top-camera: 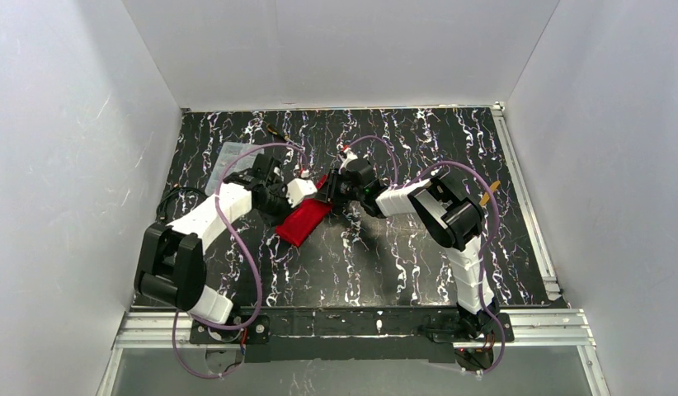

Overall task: Fold the napkin into a case and place the utensils inside
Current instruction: Stuff the top corner of the smaller-rectangle-folded napkin into the folded napkin.

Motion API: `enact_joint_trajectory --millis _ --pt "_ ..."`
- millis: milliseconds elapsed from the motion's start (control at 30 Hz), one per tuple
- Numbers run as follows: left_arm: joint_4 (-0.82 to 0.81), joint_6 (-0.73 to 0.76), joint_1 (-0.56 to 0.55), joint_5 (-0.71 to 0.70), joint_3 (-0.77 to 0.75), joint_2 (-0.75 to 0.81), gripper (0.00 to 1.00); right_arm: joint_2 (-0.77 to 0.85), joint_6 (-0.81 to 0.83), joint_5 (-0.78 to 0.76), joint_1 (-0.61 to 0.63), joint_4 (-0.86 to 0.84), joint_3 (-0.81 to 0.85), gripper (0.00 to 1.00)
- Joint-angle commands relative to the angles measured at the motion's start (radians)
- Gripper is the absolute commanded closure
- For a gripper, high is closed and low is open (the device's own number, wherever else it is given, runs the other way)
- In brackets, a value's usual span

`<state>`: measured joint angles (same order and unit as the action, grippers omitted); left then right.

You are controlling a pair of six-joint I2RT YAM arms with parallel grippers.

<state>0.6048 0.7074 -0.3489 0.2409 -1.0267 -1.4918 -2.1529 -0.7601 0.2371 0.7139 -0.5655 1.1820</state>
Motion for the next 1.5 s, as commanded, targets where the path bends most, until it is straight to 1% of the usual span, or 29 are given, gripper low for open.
enact_joint_trajectory --millis 0,100,233,433,667,933,1067,1167,1200,1333,1400,1433,1467 --pt "-0.066 0.039 -0.004 0.011 0.066 -0.004 0.86 -0.035 0.01 -0.022 0.008 0.15 -0.015 0.68" --pt "-0.084 0.006 -0.01 0.038 0.047 -0.019 0.88 -0.029 0.01 -0.03 0.009 0.151 -0.021 0.68" --pt "-0.091 0.003 -0.025 0.057 0.043 -0.033 0.88 -0.029 0.01 -0.035 0.01 0.161 -0.016 0.68" --pt "-0.093 0.037 -0.047 0.076 0.099 -0.049 0.88 -0.031 0.007 -0.038 0.011 0.171 -0.008 0.69" --pt "-0.113 0.067 -0.064 0.064 0.144 -0.074 0.89 -0.045 0.0 -0.032 0.012 0.187 0.006 0.69" --pt "-0.13 0.029 -0.12 0.058 0.093 -0.123 0.88 -0.046 -0.007 -0.049 0.016 0.194 0.0 0.69" --pt "-0.084 0.015 -0.126 0.056 0.053 -0.108 0.88 -0.038 -0.006 -0.066 0.023 0.198 -0.015 0.69" --pt "-0.04 0.021 -0.126 0.019 0.018 -0.085 0.87 -0.027 -0.004 -0.086 0.024 0.206 -0.027 0.7" --pt "-0.031 0.029 -0.124 0.002 0.007 -0.071 0.85 -0.019 0.001 -0.093 0.024 0.214 -0.027 0.7" --pt "-0.004 0.047 -0.117 -0.059 -0.034 0.025 0.69 0.006 0.012 -0.111 0.025 0.238 -0.021 0.69" --pt "0.012 0.056 -0.116 -0.058 -0.052 0.084 0.6 0.011 0.013 -0.119 0.028 0.25 -0.019 0.69" --pt "0.023 0.061 -0.112 -0.042 -0.057 0.113 0.51 0.013 0.011 -0.122 0.029 0.254 -0.019 0.69" --pt "0.037 0.07 -0.107 -0.017 -0.056 0.14 0.16 0.014 0.008 -0.128 0.032 0.258 -0.019 0.69"
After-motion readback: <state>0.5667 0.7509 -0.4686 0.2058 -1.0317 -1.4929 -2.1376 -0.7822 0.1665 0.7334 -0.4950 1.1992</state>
